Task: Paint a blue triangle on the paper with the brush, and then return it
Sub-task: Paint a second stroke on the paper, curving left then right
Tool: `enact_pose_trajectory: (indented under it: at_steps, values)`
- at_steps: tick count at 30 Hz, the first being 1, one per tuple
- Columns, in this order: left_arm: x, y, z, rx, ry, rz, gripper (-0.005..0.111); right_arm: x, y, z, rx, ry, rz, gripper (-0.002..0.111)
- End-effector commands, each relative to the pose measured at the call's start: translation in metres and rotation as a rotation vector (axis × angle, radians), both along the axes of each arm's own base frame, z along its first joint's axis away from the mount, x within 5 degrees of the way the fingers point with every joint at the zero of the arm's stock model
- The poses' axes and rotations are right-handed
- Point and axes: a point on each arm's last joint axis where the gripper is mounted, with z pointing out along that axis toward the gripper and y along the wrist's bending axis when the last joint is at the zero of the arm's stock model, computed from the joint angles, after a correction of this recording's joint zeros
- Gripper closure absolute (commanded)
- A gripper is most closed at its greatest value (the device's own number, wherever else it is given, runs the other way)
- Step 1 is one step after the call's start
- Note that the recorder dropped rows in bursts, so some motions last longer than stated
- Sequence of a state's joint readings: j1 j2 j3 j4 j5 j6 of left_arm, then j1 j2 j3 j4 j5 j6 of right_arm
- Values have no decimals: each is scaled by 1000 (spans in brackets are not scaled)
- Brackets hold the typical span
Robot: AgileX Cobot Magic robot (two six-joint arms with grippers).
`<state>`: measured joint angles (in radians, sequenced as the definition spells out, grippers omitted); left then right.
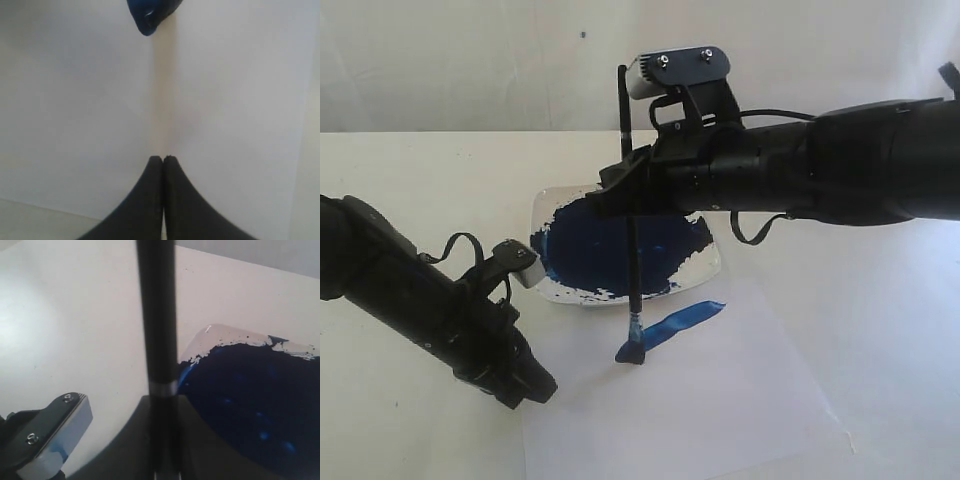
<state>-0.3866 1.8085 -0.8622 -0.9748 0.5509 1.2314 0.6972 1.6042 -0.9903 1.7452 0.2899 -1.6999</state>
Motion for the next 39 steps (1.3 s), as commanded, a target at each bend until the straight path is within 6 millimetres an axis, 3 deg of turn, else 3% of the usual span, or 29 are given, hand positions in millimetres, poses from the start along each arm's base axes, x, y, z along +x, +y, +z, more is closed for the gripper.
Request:
enact_pose_trajectory:
  at_steps: [1,14,20,28,39]
  values:
    - [-2,0,1,-16,16,-1,107,-2,-5,1,-9,-1,-34,108]
    - [-2,0,1,-16,16,-1,107,-10,-22,12,-29,-39,-110,108]
    - [-2,0,1,-16,16,-1,107,-11,-15,21,21,-45,-51,108]
    - [-2,0,1,-16,16,-1,107,6,6,9,35,-2,-10,108]
    - [-2,0,1,-16,16,-1,107,10,6,-1,20,33,-39,108]
